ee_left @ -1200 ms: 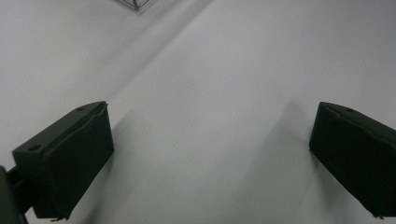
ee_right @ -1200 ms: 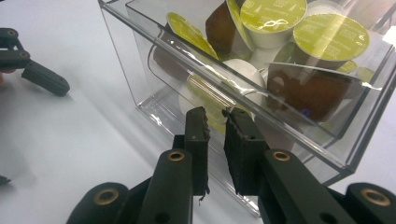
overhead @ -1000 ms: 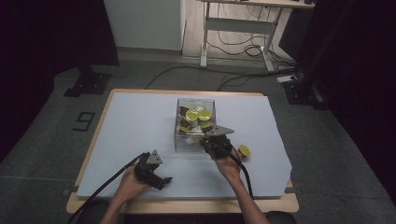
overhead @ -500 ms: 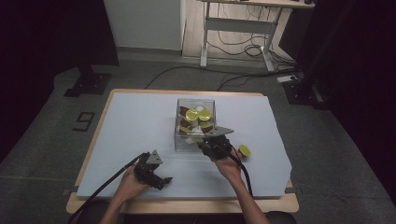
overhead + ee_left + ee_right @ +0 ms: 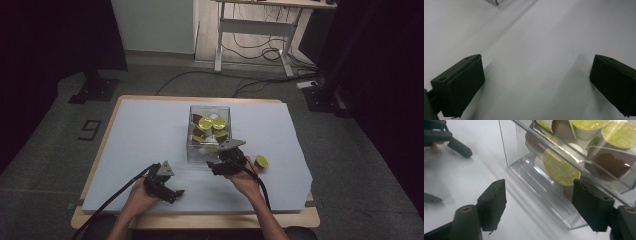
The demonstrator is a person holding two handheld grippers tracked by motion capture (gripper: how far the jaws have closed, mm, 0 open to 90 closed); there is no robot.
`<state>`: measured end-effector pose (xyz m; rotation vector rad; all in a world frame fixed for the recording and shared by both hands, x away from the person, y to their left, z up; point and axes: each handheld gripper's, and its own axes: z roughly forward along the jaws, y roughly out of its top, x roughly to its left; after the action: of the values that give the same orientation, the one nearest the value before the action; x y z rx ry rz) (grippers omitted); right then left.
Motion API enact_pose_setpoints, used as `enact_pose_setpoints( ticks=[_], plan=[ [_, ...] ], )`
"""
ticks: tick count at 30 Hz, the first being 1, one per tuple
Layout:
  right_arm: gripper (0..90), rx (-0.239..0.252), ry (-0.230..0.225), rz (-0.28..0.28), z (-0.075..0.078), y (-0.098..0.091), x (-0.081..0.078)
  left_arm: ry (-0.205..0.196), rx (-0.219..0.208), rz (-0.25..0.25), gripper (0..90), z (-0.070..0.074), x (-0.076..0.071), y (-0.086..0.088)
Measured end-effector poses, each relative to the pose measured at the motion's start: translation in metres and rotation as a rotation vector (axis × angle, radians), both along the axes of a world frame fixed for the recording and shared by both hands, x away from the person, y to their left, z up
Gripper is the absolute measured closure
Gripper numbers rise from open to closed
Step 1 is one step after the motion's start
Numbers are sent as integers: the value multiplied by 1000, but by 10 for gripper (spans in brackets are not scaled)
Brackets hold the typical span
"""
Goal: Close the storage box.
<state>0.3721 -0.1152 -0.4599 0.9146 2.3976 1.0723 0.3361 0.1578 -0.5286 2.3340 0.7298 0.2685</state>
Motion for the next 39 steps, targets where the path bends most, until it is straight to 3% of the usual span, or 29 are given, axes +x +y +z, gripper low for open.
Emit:
enact_pose_setpoints(
  ticks=[4,27,39],
  plan=[
    [218,-12,-1,1,2,-6,-3,0,0,0,0,0,0,0],
    [146,-61,2,-18,14,-34,-18,1,-2,2,0,0,0,0],
    [137,-21,31,-49,18,-61,-19,3,-3,2,0,0,0,0]
  ],
)
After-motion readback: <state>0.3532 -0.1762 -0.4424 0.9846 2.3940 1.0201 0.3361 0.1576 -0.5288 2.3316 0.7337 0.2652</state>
